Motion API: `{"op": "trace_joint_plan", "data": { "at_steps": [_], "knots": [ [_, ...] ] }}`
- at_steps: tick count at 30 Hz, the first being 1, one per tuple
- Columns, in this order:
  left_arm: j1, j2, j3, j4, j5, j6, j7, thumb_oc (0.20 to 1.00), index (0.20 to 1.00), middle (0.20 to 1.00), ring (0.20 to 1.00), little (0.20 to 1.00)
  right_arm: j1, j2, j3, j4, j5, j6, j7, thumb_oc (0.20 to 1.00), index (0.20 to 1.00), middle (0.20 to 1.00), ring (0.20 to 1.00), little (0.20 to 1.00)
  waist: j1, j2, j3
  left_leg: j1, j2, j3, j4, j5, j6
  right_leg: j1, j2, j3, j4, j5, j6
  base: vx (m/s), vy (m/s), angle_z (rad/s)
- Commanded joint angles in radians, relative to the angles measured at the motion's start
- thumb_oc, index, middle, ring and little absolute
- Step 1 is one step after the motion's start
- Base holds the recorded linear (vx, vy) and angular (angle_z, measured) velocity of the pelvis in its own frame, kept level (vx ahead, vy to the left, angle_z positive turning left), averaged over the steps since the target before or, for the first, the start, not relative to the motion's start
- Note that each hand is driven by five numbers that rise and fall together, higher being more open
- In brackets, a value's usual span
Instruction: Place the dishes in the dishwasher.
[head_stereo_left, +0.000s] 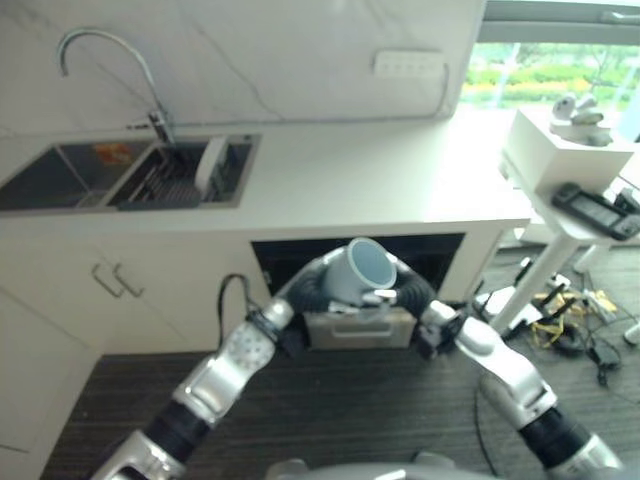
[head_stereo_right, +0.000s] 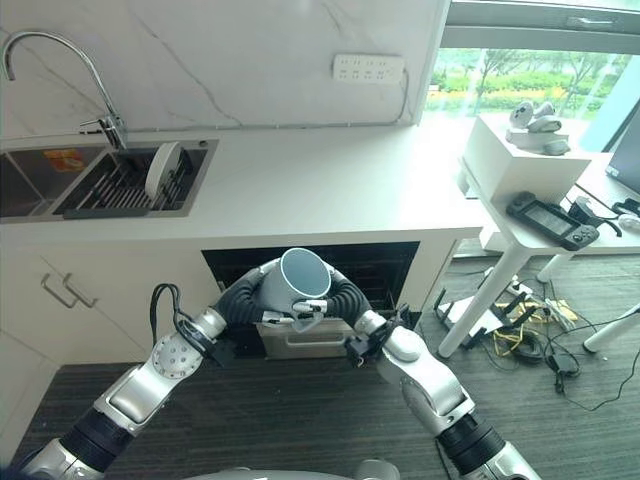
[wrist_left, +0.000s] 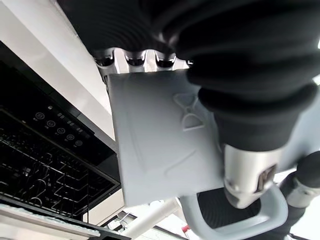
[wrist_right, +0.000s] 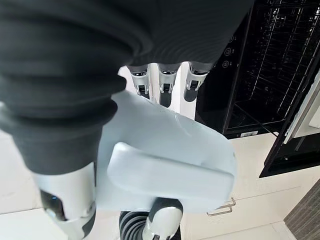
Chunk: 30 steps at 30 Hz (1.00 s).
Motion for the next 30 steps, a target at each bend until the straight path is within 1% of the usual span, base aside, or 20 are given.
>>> {"op": "trace_joint_plan", "data": {
  "at_steps": [1, 3, 4, 5, 7, 9, 12, 16, 21, 22, 23, 24, 30],
  "knots": [
    [-0.120, 0.007, -0.037, -0.042, 0.025, -0.033, 0.001, 0.200, 0.200, 0.200, 0.200, 0.200, -0.092, 0.034, -0.004, -0.084, -0.005, -0.041, 0.001, 1.000, 1.000, 1.000, 1.000, 1.000, 0.018, -0.009, -0.009, -0.026, 0.012, -0.042, 0.055, -0.050, 0.010, 0.054, -0.049, -0.008, 0.058, -0.099, 0.050, 0.00, 0.000, 0.00],
    [-0.125, 0.004, -0.043, -0.042, 0.027, -0.026, 0.001, 0.200, 0.200, 0.200, 0.200, 0.200, -0.100, 0.036, 0.002, -0.082, -0.010, -0.035, -0.002, 1.000, 1.000, 1.000, 1.000, 1.000, 0.019, -0.010, -0.009, -0.027, 0.011, -0.043, 0.055, -0.050, 0.011, 0.054, -0.049, -0.008, 0.058, -0.100, 0.049, 0.00, 0.000, 0.00],
    [-0.129, 0.005, -0.044, -0.045, 0.027, -0.022, -0.001, 0.200, 0.200, 0.200, 0.200, 0.200, -0.108, 0.036, 0.004, -0.081, -0.010, -0.029, 0.000, 0.944, 0.944, 0.944, 0.944, 0.944, 0.022, -0.011, -0.010, -0.027, 0.011, -0.043, 0.055, -0.049, 0.011, 0.054, -0.050, -0.011, 0.058, -0.099, 0.049, 0.00, 0.000, 0.00],
    [-0.131, 0.005, -0.046, -0.043, 0.027, -0.023, -0.002, 0.200, 0.200, 0.200, 0.200, 0.200, -0.110, 0.035, 0.005, -0.079, -0.011, -0.030, 0.000, 0.583, 0.583, 0.583, 0.583, 0.583, 0.023, -0.012, -0.010, -0.028, 0.011, -0.043, 0.055, -0.049, 0.011, 0.054, -0.050, -0.012, 0.058, -0.099, 0.049, -0.03, 0.004, 0.01],
    [-0.139, 0.003, -0.052, -0.041, 0.027, -0.022, -0.004, 0.200, 0.200, 0.200, 0.200, 0.200, -0.117, 0.040, 0.011, -0.076, -0.025, -0.032, -0.002, 0.200, 0.200, 0.200, 0.200, 0.200, 0.024, -0.012, -0.011, -0.028, 0.011, -0.044, 0.055, -0.048, 0.011, 0.054, -0.051, -0.015, 0.058, -0.098, 0.049, 0.00, 0.000, 0.00],
    [-0.142, -0.001, -0.055, -0.038, 0.030, -0.023, -0.005, 0.200, 0.200, 0.200, 0.200, 0.200, -0.124, 0.043, 0.013, -0.071, -0.028, -0.038, -0.009, 0.200, 0.200, 0.200, 0.200, 0.200, 0.025, -0.012, -0.011, -0.028, 0.012, -0.042, 0.055, -0.048, 0.011, 0.055, -0.053, -0.017, 0.058, -0.098, 0.049, -0.01, 0.004, 0.02],
    [-0.148, -0.006, -0.064, -0.038, 0.028, -0.017, -0.011, 0.200, 0.200, 0.200, 0.200, 0.200, -0.126, 0.050, 0.011, -0.075, -0.025, -0.067, -0.036, 0.200, 0.200, 0.200, 0.200, 0.200, 0.024, -0.012, -0.013, -0.029, 0.013, -0.041, 0.055, -0.048, 0.010, 0.054, -0.053, -0.018, 0.058, -0.098, 0.049, -0.02, 0.006, 0.06],
    [-0.148, -0.009, -0.071, -0.035, 0.025, -0.016, -0.015, 0.200, 0.200, 0.200, 0.200, 0.200, -0.128, 0.068, 0.005, -0.078, 0.001, -0.074, -0.062, 0.200, 0.200, 0.200, 0.200, 0.200, 0.022, -0.010, -0.015, -0.028, 0.014, -0.038, 0.055, -0.050, 0.011, 0.053, -0.053, -0.016, 0.058, -0.099, 0.049, -0.01, 0.005, 0.03],
    [-0.142, -0.011, -0.066, -0.029, 0.025, -0.005, 0.014, 0.200, 0.200, 0.200, 0.200, 0.200, -0.117, 0.088, 0.006, -0.078, 0.005, -0.105, -0.088, 0.200, 0.200, 0.200, 0.200, 0.200, 0.020, -0.003, -0.014, -0.025, 0.018, -0.031, 0.055, -0.047, 0.010, 0.055, -0.054, -0.017, 0.058, -0.099, 0.047, 0.00, 0.000, 0.00],
    [-0.141, -0.011, -0.065, -0.025, 0.026, -0.004, 0.021, 0.241, 0.241, 0.241, 0.241, 0.241, -0.117, 0.089, 0.006, -0.077, 0.003, -0.111, -0.095, 0.200, 0.200, 0.200, 0.200, 0.200, 0.021, -0.003, -0.013, -0.025, 0.019, -0.030, 0.055, -0.046, 0.009, 0.055, -0.055, -0.018, 0.058, -0.099, 0.048, 0.00, 0.000, 0.00],
    [-0.139, -0.011, -0.062, -0.023, 0.025, 0.000, 0.026, 0.561, 0.561, 0.561, 0.561, 0.561, -0.117, 0.090, 0.004, -0.077, 0.005, -0.116, -0.104, 0.200, 0.200, 0.200, 0.200, 0.200, 0.021, -0.002, -0.014, -0.026, 0.020, -0.030, 0.055, -0.046, 0.008, 0.055, -0.055, -0.018, 0.058, -0.100, 0.047, 0.00, 0.000, 0.00],
    [-0.137, -0.010, -0.057, -0.019, 0.023, -0.002, 0.032, 1.000, 1.000, 1.000, 1.000, 1.000, -0.114, 0.090, 0.001, -0.079, 0.014, -0.121, -0.111, 0.200, 0.200, 0.200, 0.200, 0.200, 0.021, -0.001, -0.015, -0.026, 0.020, -0.029, 0.055, -0.046, 0.009, 0.055, -0.055, -0.018, 0.058, -0.099, 0.047, 0.00, 0.000, 0.00],
    [-0.117, -0.009, -0.024, -0.001, 0.018, -0.010, 0.075, 1.000, 1.000, 1.000, 1.000, 1.000, -0.096, 0.101, -0.028, -0.077, 0.049, -0.184, -0.171, 0.200, 0.200, 0.200, 0.200, 0.200, 0.021, 0.004, -0.016, -0.030, 0.022, -0.030, 0.055, -0.043, 0.008, 0.054, -0.053, -0.021, 0.058, -0.099, 0.042, 0.00, 0.000, 0.00]
  ]
}}
